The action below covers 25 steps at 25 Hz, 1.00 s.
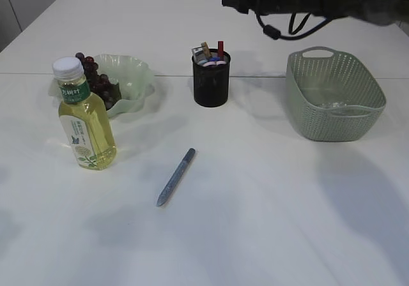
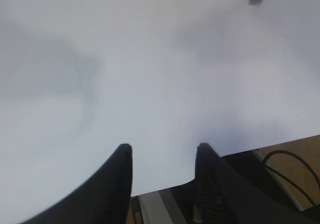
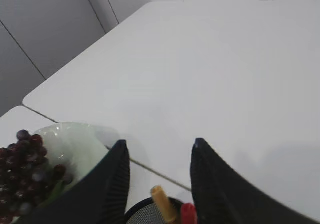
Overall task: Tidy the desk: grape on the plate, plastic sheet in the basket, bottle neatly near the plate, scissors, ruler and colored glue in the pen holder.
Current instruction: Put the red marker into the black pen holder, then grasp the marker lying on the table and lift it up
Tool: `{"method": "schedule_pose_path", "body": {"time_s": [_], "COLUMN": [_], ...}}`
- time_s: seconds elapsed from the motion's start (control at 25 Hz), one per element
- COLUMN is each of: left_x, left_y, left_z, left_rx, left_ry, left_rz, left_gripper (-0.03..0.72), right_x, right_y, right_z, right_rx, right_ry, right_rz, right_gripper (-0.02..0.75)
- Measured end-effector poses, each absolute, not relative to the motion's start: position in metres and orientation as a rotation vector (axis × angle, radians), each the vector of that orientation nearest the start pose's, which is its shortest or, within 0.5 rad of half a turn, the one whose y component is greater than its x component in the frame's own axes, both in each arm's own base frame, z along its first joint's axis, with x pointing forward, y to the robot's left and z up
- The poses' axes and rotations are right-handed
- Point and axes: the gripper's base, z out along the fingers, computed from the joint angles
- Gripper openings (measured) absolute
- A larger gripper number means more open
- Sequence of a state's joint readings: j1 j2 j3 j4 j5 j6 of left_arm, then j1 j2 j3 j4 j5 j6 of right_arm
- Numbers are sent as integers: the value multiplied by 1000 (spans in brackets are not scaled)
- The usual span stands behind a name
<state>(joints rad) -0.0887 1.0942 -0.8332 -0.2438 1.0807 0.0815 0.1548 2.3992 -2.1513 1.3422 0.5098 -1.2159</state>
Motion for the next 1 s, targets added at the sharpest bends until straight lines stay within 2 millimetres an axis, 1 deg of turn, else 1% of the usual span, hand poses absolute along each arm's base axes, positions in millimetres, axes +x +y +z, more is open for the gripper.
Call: {"method": "schedule_pose_path", "body": {"time_s": [0.12, 0.24, 0.4, 0.48, 0.56, 0.64, 0.72, 0.88, 0.96, 1.0], "left_x": [182, 182, 181, 181, 181, 181, 181, 181, 181, 181], "left_y": [-36, -36, -35, -35, -35, -35, -35, -35, -35, -35], "left_z": [286, 286, 286, 286, 286, 286, 286, 286, 286, 286], "left_rx": [126, 126, 128, 127, 127, 127, 127, 127, 127, 127], "left_ry": [2806, 2806, 2811, 2811, 2811, 2811, 2811, 2811, 2811, 2811], "left_rz": [-331, -330, -329, -328, -328, -328, -328, -328, -328, -328], "left_gripper": [308, 308, 308, 308, 308, 308, 308, 308, 308, 308], "right_x": [527, 501, 469, 458, 449, 440, 434, 414, 401, 396], "right_y": [126, 123, 117, 116, 119, 129, 144, 193, 217, 226], "right_z": [288, 315, 336, 342, 344, 341, 338, 337, 336, 336], "right_rx": [-397, -331, -221, -150, -104, -88, -94, -155, -164, -148], "right_ry": [1934, 2133, 2383, 2467, 2552, 2628, 2668, 2694, 2705, 2710], "right_rz": [648, 686, 696, 673, 621, 549, 473, 449, 449, 444], "right_gripper": [335, 335, 336, 336, 336, 335, 336, 336, 336, 336]}}
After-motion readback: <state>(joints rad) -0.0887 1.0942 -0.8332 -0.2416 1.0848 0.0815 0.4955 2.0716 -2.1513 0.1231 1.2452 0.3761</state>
